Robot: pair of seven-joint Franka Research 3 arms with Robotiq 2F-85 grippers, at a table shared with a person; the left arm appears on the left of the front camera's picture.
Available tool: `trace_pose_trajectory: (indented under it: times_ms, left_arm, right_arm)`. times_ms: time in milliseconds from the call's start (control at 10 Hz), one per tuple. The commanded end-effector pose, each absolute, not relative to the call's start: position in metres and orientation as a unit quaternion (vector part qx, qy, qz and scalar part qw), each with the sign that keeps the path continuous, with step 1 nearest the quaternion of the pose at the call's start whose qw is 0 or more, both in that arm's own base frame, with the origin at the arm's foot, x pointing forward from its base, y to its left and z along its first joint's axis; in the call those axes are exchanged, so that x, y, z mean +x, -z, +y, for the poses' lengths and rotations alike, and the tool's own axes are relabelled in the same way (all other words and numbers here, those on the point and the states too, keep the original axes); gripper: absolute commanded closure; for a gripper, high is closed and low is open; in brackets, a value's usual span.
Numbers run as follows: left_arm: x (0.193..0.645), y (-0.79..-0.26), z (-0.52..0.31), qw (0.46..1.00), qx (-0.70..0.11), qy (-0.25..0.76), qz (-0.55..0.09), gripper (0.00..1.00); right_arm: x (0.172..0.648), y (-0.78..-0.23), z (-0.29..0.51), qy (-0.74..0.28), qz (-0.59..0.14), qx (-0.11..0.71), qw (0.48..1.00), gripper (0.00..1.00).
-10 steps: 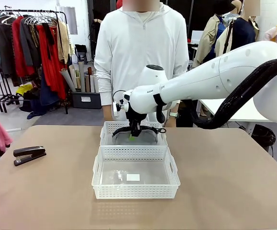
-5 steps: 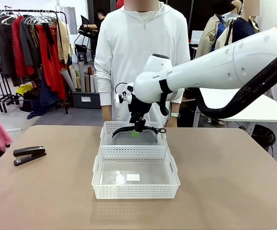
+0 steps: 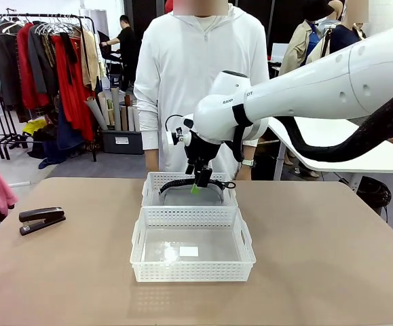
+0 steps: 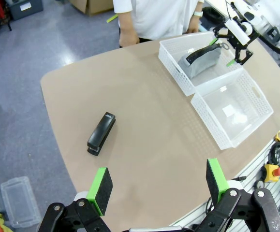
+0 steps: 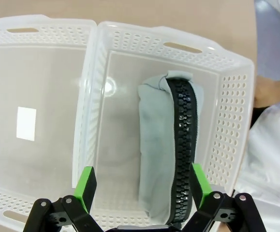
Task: Distribute items into two baskets.
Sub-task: Place the picked Pencil pouch into the Organizing basket as instructed by the person, then pick up the Stapler that the person points to.
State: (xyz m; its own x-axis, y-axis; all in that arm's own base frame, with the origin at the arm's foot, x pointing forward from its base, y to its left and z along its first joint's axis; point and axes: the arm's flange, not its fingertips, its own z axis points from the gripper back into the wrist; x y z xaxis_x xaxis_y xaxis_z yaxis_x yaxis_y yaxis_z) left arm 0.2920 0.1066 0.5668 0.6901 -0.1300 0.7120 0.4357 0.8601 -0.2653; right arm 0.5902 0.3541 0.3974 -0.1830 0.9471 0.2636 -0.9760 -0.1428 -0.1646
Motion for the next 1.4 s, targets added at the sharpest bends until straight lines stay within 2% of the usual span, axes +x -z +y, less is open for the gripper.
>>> trace_pose_trajectory:
  times_ms: [0,1100,1300]
  left_arm:
    - [0.292,-0.566,0.106,0.894,-0.214,0.159,-0.361,0.00]
    - [0.292,-0.566,0.106,0.894,-0.214,0.159,-0.361,0.00]
    - [0.292,-0.566,0.106,0.894,-0.214,0.159,-0.361,0.00]
  right_arm:
    - [0.596,-0.396,0.356,-0.748,-0.152,0.048,0.645,0.00]
    - [0.593,-0.395,0.354,-0.753,-0.150,0.050,0.639,0.00]
    - [0.591,-0.402,0.343,-0.727,-0.153,0.041,0.668,0.00]
